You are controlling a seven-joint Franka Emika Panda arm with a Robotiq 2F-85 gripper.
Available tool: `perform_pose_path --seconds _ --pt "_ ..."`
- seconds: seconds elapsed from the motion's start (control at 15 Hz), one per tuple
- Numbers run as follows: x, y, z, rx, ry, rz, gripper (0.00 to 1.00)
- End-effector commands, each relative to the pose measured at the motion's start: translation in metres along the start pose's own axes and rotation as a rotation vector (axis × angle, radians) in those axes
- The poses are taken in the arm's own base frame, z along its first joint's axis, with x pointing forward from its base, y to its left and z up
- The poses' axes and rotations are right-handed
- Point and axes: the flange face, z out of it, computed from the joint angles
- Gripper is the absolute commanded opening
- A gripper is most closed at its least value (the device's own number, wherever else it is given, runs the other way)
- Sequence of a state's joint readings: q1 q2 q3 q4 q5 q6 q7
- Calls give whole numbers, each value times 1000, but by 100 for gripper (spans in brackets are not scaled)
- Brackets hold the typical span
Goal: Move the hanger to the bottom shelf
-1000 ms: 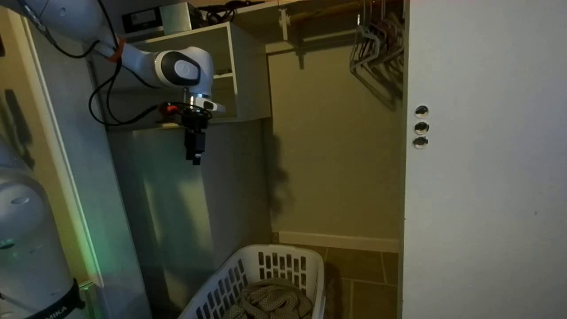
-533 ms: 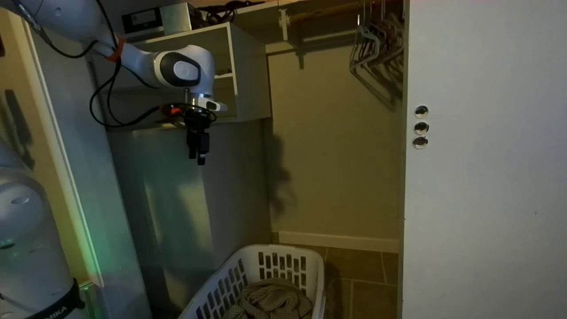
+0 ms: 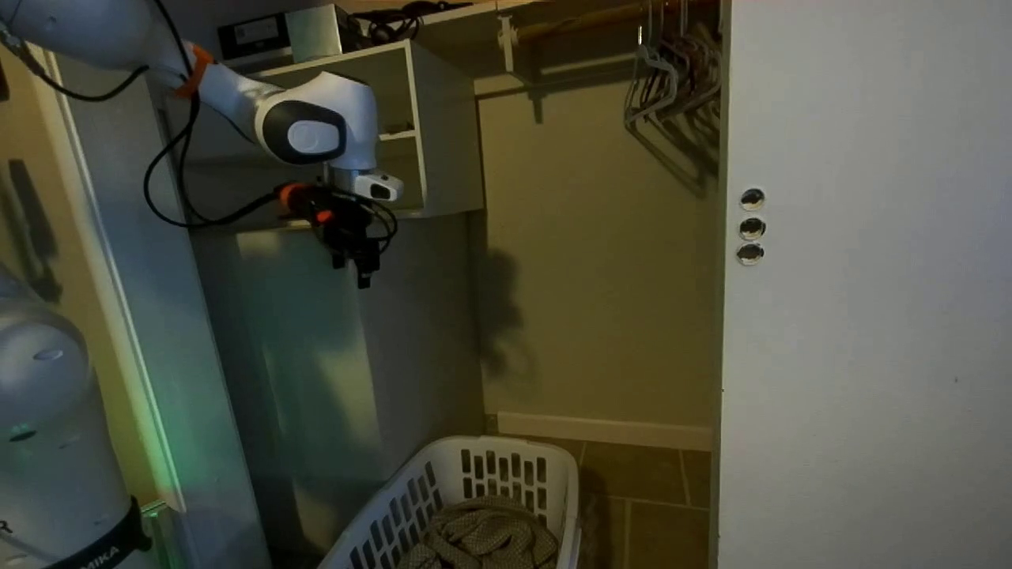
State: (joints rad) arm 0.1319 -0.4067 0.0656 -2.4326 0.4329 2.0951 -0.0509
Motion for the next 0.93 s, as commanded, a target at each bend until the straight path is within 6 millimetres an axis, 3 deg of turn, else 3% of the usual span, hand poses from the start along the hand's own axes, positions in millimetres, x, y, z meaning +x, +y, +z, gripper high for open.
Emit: perform_pose_path --seconds 0.0,0.4,0.6,0.87 --pt "-7 -2 -11 66 36 -79 100" --pt "-18 -21 -33 163 17 -187 100" --pt "-26 -40 -55 273 -23 -260 100" --pt "-25 -59 -95 373 -72 -232 100"
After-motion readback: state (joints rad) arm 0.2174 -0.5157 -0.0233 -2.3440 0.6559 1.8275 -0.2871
